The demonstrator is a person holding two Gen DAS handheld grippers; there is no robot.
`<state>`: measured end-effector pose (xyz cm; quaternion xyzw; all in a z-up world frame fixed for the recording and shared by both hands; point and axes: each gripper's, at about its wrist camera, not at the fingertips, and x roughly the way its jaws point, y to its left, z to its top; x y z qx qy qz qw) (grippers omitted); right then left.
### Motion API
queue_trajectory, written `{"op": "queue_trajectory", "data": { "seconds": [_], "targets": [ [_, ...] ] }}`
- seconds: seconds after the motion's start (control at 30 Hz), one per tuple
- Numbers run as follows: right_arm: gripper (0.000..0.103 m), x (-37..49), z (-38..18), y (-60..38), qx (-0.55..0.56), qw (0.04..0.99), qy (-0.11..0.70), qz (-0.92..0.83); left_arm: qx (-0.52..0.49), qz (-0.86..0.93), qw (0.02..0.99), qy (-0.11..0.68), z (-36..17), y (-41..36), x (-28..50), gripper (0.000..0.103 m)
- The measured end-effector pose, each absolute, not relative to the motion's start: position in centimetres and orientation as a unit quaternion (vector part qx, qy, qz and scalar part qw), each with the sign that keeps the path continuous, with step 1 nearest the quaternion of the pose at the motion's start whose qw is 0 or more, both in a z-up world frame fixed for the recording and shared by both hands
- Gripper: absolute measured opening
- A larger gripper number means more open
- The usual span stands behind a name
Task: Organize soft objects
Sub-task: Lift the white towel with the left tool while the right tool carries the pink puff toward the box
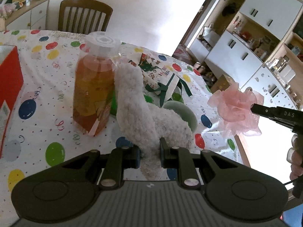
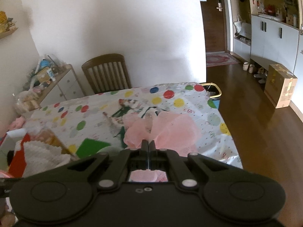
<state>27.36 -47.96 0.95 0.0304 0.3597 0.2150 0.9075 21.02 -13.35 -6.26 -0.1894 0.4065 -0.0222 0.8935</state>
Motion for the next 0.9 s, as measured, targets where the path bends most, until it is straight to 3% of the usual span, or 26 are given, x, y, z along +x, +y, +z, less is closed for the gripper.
{"op": "queue_trajectory", "data": {
  "seconds": [0.47, 0.9],
  "targets": [
    [0.000, 19.8, 3.9, -42.3, 0.022, 0.897, 0.354, 0.264, -0.187, -0.047, 0.902, 0.386, -3.1, -8.1, 16.4, 0.018],
    [0.000, 15.1, 6.2, -32.2, -0.002, 0.887, 0.335, 0.318, -0.197, -0.020, 0.916, 0.350, 0.0, 2.2, 12.4, 0.018]
  ]
}}
